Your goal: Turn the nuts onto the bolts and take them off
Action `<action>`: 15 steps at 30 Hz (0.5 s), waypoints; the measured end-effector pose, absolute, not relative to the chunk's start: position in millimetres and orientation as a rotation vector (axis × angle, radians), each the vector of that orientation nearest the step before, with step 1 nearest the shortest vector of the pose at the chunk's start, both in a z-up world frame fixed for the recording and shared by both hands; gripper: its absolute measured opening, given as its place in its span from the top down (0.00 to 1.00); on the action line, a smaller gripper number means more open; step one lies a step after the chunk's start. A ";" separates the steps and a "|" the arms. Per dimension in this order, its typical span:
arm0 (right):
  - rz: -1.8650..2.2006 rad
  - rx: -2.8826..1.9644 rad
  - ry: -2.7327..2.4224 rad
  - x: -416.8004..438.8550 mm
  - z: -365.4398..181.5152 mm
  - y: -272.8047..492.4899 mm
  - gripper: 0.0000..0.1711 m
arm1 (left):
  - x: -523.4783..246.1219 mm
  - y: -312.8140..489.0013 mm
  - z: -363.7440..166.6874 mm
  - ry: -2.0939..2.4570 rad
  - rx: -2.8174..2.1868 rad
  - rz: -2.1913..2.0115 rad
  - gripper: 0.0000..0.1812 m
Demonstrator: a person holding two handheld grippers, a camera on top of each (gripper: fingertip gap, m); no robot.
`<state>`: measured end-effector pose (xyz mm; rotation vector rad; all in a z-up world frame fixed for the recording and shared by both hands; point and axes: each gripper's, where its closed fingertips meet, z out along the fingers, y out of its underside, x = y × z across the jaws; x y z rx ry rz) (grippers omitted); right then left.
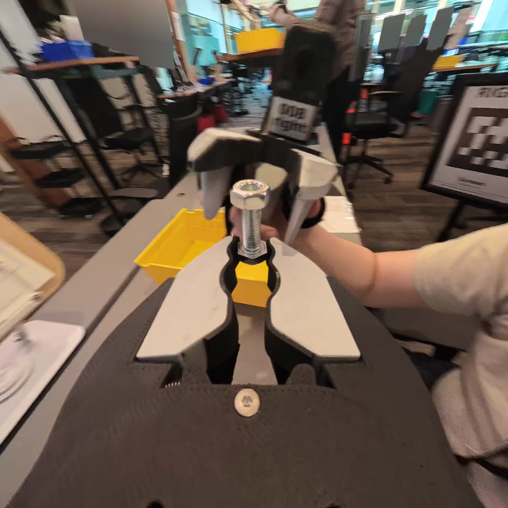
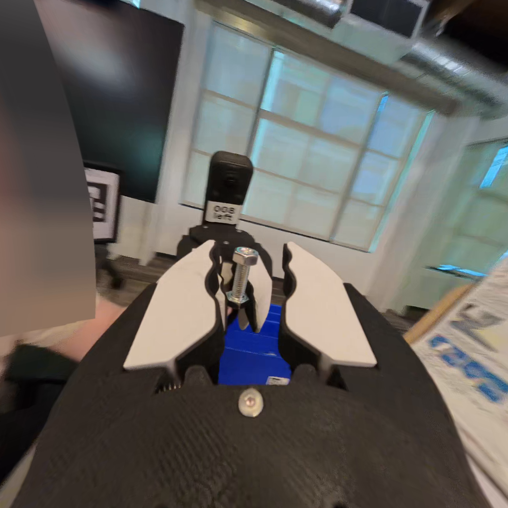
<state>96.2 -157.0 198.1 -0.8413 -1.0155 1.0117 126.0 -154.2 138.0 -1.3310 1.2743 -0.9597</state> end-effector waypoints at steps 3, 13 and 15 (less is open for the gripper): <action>0.751 -0.925 -0.895 97.6 202.3 -140.1 0.75 | 118.2 -134.2 143.0 1.160 -1.344 -0.801 0.90; 0.609 -1.044 -0.821 84.4 193.5 -131.9 0.86 | 114.8 -124.5 143.4 1.100 -1.357 -0.668 0.90; 0.678 -1.037 -0.876 83.5 193.5 -138.7 0.88 | 117.2 -131.2 144.2 1.142 -1.328 -0.689 0.90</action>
